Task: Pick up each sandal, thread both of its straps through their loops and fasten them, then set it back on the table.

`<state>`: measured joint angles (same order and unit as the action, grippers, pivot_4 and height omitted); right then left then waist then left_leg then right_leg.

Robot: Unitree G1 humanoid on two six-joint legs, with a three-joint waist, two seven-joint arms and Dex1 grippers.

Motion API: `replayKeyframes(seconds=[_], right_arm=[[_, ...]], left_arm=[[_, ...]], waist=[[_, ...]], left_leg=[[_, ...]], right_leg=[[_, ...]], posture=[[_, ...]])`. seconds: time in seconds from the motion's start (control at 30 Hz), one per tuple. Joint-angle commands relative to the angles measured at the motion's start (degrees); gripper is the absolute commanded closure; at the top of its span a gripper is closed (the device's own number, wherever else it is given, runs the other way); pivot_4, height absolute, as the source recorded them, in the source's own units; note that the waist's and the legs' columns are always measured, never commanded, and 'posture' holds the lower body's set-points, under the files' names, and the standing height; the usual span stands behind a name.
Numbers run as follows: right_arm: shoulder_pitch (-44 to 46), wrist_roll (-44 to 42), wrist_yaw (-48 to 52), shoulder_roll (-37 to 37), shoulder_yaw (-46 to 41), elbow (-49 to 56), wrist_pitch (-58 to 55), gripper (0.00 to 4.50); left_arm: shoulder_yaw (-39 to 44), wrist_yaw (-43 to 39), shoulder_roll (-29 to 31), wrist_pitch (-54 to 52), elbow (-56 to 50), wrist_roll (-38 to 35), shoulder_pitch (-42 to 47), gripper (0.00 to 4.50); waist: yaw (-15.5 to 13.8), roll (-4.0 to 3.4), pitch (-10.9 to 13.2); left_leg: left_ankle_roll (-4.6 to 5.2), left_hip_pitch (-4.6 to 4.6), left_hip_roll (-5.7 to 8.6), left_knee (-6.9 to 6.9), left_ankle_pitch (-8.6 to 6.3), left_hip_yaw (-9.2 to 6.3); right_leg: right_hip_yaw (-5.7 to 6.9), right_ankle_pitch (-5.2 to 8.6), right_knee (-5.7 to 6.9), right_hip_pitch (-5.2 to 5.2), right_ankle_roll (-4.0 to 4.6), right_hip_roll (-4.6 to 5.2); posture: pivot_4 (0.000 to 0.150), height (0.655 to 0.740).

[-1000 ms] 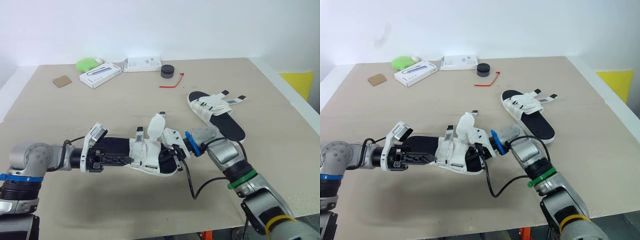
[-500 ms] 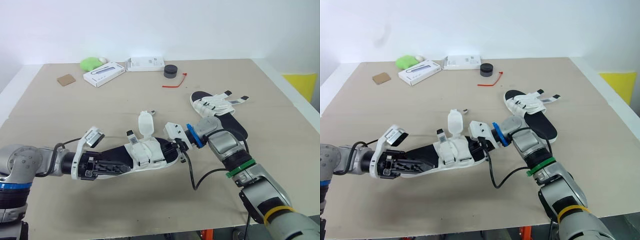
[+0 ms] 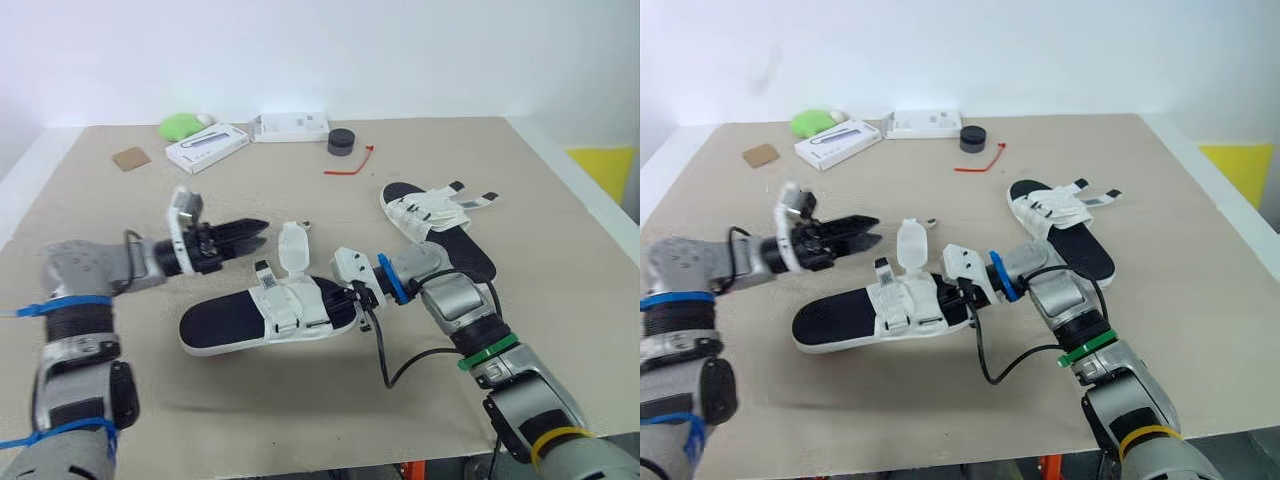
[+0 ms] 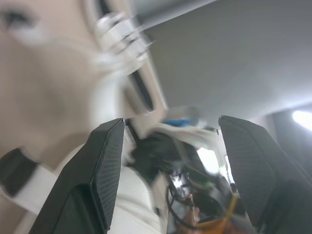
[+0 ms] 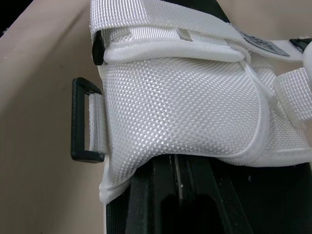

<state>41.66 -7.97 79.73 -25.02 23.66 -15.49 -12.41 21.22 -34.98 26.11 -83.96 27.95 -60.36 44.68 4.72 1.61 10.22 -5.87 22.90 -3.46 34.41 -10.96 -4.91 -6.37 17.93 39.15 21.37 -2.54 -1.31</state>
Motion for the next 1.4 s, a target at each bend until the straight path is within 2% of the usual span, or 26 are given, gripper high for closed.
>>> replayKeyframes(seconds=[0.03,0.13,0.43,0.63,1.0,1.13,1.4], right_arm=[[-2.5,2.7,0.2,-0.4,3.2,-1.2,-2.3,4.50],[-2.5,2.6,-0.1,-0.3,2.9,-1.0,-2.9,4.50],[-3.0,2.7,-1.0,0.0,2.6,-0.2,-3.8,4.50],[-3.2,2.6,-1.5,0.3,2.6,0.0,-4.3,4.50],[-5.5,3.6,-1.9,0.5,3.7,-1.1,-3.7,4.50],[-7.5,4.4,-2.5,0.4,4.4,-1.8,-2.9,4.50],[-7.7,4.0,-3.2,1.0,4.2,-2.4,-3.2,4.50]], left_arm=[[1.7,2.6,0.0,2.5,3.7,2.9,2.7,1.30],[0.1,1.4,-0.9,4.8,7.0,5.2,4.6,1.30],[-2.0,-4.2,-5.7,8.9,15.0,9.6,12.6,1.30],[-3.6,-5.9,-7.8,10.7,17.7,12.6,14.3,1.30],[1.2,-4.2,-11.9,21.1,25.4,15.3,19.9,1.30],[3.4,-3.1,-12.7,21.9,23.8,14.0,21.1,1.30],[6.1,-0.8,-14.3,14.9,13.9,9.1,20.2,1.30]], waist=[[0.0,0.00,0.0],[-0.2,0.00,0.0],[0.0,0.00,0.0],[0.0,0.00,0.0],[0.1,0.00,0.0],[0.2,0.00,0.0],[0.4,0.00,-0.1]], left_leg=[[0.00,0.00,-0.01,-0.03,0.00,-0.01],[-0.02,0.00,-0.01,-0.06,0.01,-0.03],[-0.22,0.00,0.14,-0.04,0.13,-0.03],[-0.21,0.00,0.14,-0.07,0.12,-0.03],[-0.23,0.00,0.14,-0.06,0.14,-0.03],[-0.23,-0.03,0.14,-0.06,0.14,-0.03],[-0.23,-0.15,0.12,-0.06,0.14,-0.04]], right_leg=[[0.02,-0.01,0.00,0.02,0.02,-0.01],[0.06,-0.16,0.00,0.01,0.30,0.00],[0.06,-0.07,0.00,-0.02,-0.04,0.10],[0.04,-0.05,0.00,-0.02,-0.07,0.11],[0.05,-0.05,0.01,-0.03,-0.08,0.10],[0.04,-0.05,0.01,-0.06,-0.08,0.10],[0.04,-0.05,0.01,-0.16,-0.09,0.08]], posture=[[0.150,0.7400],[0.150,0.7400],[0.150,0.7400],[0.150,0.7400],[0.150,0.7400],[0.150,0.7400],[0.150,0.7400]])
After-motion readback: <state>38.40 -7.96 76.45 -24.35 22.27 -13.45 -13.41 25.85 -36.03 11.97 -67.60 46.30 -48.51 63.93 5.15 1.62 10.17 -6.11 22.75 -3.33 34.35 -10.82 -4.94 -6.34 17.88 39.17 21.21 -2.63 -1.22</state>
